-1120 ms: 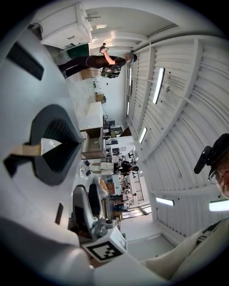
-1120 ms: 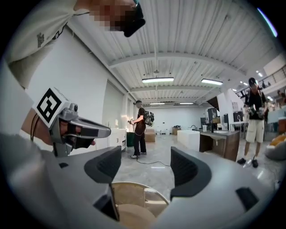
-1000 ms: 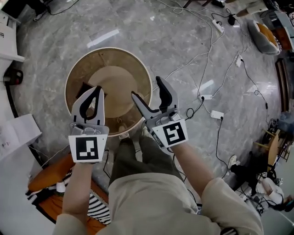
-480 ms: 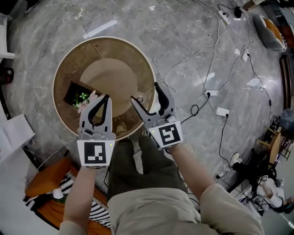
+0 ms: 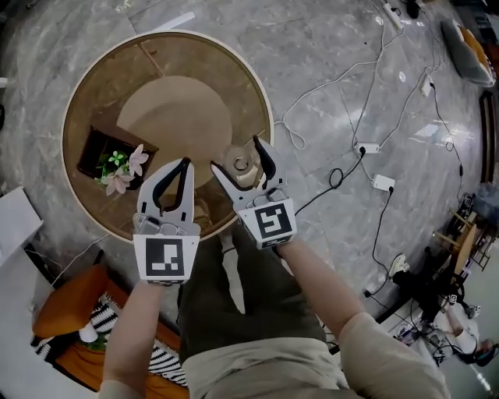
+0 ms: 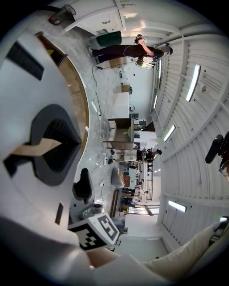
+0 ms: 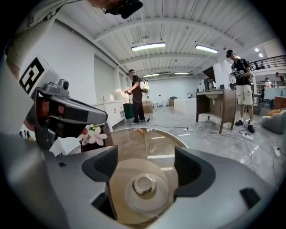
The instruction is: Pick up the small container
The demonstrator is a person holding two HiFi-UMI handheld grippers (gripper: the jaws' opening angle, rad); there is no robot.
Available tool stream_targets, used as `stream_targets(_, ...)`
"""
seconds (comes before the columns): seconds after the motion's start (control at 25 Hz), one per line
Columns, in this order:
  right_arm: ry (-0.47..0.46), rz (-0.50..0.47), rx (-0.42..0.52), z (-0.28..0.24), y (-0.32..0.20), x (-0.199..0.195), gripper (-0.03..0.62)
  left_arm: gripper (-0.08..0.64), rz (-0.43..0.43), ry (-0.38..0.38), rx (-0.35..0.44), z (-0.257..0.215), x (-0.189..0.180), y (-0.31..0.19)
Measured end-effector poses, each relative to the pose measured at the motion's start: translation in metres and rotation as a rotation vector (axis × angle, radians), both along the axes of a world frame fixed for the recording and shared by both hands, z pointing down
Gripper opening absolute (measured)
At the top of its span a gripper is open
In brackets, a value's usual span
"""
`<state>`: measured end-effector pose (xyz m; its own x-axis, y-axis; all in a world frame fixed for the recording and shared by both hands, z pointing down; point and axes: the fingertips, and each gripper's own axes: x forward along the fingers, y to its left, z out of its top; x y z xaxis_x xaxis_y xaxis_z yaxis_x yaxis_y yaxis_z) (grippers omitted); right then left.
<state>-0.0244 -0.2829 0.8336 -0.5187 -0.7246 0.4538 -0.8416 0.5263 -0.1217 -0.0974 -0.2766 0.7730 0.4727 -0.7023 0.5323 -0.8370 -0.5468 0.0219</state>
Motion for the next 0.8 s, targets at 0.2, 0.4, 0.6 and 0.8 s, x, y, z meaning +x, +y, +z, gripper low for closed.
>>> stream_targets(0.2, 0.008, 0.004, -0.019, 0.045, -0.004, -0.003, 0.344, 0.006, 0.001, 0.009, -0.033, 0.042, -0.002, 0.006)
stream_targets(0.4, -0.003, -0.010, -0.039, 0.078, -0.002, -0.009, 0.345, 0.006, 0.015, 0.046, -0.031, 0.059, -0.002, 0.007)
stream_targets(0.6, -0.022, 0.003, -0.023, 0.083, -0.003, -0.010, 0.344, 0.006, 0.021, 0.035, -0.046, 0.073, -0.003, 0.007)
stream_targets(0.8, -0.002, -0.009, -0.022, 0.084, -0.002, -0.011, 0.344, 0.006, 0.016, 0.033, -0.065, 0.082, -0.005, 0.007)
